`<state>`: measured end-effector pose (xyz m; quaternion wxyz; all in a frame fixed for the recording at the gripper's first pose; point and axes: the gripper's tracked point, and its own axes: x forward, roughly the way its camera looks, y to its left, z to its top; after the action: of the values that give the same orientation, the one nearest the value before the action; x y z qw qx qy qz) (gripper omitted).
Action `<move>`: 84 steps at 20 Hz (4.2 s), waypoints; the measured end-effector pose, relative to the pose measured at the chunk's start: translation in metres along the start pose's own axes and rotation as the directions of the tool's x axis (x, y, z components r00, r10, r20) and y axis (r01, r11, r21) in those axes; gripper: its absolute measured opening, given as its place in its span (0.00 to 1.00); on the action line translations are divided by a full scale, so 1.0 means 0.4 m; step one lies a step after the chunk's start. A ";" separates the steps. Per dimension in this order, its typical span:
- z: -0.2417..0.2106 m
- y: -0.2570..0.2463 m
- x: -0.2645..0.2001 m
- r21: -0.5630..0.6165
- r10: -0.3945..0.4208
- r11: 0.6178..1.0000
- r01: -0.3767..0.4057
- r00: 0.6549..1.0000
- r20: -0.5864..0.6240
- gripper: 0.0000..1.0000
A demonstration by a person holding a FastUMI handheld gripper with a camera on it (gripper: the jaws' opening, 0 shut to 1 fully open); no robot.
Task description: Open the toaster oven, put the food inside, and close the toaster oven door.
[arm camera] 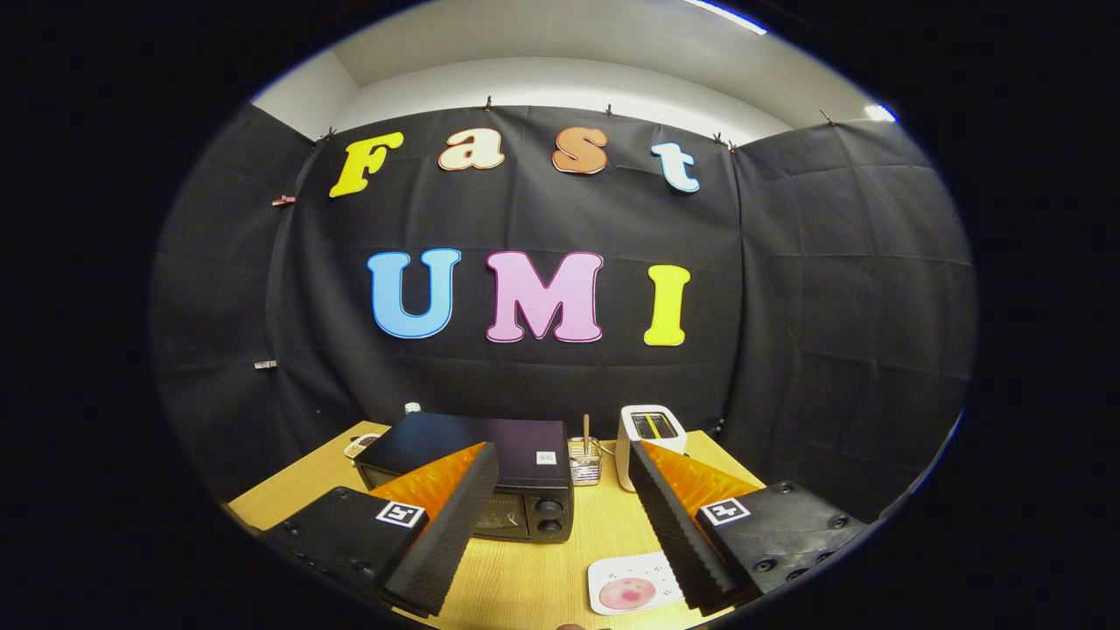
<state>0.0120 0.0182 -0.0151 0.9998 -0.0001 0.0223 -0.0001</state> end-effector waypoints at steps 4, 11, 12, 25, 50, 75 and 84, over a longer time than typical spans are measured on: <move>-0.028 0.003 0.029 0.018 -0.019 1.000 0.019 0.999 -0.033 0.98; -0.103 0.070 0.118 0.059 -0.015 0.998 0.023 0.992 -0.127 0.98; -0.118 0.090 0.131 0.064 -0.013 0.998 0.022 0.990 -0.142 0.98; -0.318 0.400 0.296 0.063 0.117 0.992 -0.105 0.966 -0.231 0.99; -0.531 0.449 0.182 0.046 0.175 0.984 -0.171 0.910 -0.376 0.99; -0.603 -0.100 -0.048 0.048 0.115 0.993 -0.108 0.788 -0.605 0.99; -0.629 -0.344 -0.002 0.111 0.125 0.992 -0.067 0.721 -0.682 0.99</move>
<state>0.0001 -0.1194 -0.2665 0.9183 0.0404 0.3906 0.0508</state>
